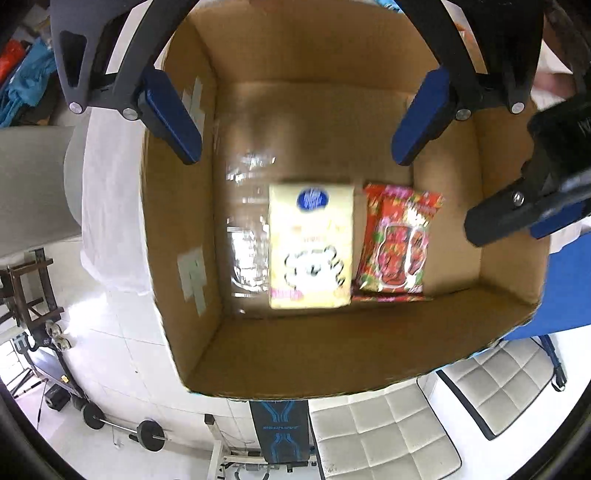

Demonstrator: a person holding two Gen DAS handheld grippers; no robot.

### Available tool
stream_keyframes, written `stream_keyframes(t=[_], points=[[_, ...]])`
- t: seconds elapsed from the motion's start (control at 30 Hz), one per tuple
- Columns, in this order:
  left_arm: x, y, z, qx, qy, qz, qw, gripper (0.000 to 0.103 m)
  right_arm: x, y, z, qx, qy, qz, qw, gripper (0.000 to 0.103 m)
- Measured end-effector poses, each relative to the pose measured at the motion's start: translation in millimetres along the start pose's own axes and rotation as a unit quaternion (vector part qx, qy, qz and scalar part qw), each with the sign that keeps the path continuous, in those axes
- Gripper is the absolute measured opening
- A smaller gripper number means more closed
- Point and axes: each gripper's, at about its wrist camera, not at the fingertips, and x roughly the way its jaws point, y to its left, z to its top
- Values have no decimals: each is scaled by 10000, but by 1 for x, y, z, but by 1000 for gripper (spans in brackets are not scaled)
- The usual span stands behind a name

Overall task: Organize soft objects
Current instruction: 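Carry both items into the box and open both tools to release them, then grasp the orange chip bag with the left tool while the right tool grasps the green snack bag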

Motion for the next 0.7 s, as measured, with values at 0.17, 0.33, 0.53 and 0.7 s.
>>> stream_keyframes(t=[0.17,0.33,0.53,0.7], points=[[-21,-1,-35,109,-316,210,9992,102,-28,2,-33,-39,-295,-104,9995,103],[-50,-2,-75,97,-590,600,9964,102,-65,3,-71,-157,-533,-104,9984,103],[-88,-8,-120,-111,-994,642,9929,102,-109,4,-108,-326,-897,-153,9953,103],[-117,-22,-149,-117,-1276,714,9892,102,-140,1,-136,-385,-1015,-40,9941,103]])
